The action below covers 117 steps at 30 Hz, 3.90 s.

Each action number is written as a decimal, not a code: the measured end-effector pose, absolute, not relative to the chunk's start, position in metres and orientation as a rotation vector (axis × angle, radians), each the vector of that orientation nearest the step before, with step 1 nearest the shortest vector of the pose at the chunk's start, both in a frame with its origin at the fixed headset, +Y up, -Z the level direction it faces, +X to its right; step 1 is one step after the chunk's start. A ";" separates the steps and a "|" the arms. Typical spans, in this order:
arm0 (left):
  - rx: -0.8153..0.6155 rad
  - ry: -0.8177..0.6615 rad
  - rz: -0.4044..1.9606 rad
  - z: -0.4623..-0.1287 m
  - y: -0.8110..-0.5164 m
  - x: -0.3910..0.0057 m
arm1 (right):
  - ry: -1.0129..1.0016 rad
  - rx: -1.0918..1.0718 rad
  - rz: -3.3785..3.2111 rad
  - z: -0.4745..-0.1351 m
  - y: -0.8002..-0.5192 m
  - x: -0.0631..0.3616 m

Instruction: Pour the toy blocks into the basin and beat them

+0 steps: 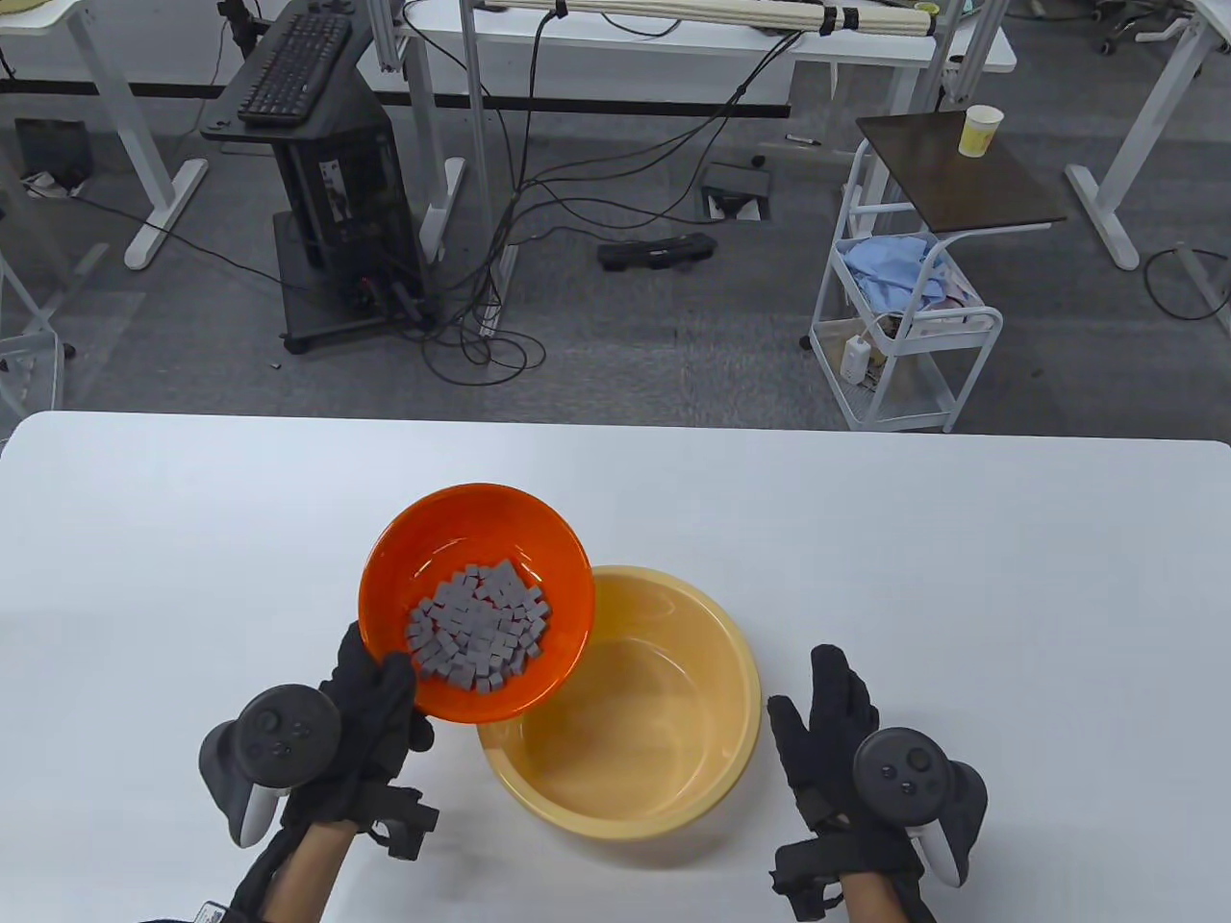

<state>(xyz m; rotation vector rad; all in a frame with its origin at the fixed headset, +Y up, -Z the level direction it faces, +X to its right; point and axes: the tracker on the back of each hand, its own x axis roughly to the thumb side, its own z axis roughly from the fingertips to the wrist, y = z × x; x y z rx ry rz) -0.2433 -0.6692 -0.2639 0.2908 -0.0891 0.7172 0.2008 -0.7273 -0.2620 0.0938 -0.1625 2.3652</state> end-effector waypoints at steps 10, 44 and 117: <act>0.344 -0.159 0.512 -0.267 -0.665 -0.215 | -0.161 0.114 2.381 -0.262 -0.727 0.200; 0.585 -0.342 -0.227 -0.266 -0.639 -0.145 | -0.155 0.149 2.402 -0.262 -0.729 0.195; 0.075 0.729 0.949 -0.274 -0.765 -0.416 | -0.091 0.129 2.419 -0.264 -0.733 0.198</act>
